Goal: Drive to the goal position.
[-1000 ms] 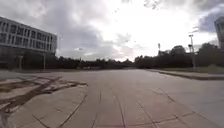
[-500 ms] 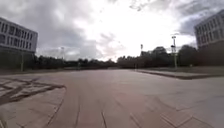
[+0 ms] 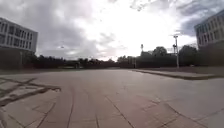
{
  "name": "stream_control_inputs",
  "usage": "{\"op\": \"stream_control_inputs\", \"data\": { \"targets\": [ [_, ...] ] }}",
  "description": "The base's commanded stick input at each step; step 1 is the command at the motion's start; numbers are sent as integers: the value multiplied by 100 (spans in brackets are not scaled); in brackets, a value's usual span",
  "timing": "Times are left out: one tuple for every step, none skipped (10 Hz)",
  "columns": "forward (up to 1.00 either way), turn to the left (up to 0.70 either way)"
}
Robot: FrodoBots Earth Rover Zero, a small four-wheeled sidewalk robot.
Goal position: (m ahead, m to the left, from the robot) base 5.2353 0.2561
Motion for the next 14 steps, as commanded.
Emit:
{"op": "stream_control_inputs", "data": {
  "targets": [
    [70, 25],
    [70, 10],
    [70, 0],
    [70, 0],
    [70, 0],
    [70, 0],
    [70, 0],
    [70, 0],
    [70, 0],
    [70, 0],
    [70, 0],
    [70, 0],
    [70, 0],
    [70, 0]
  ]
}}
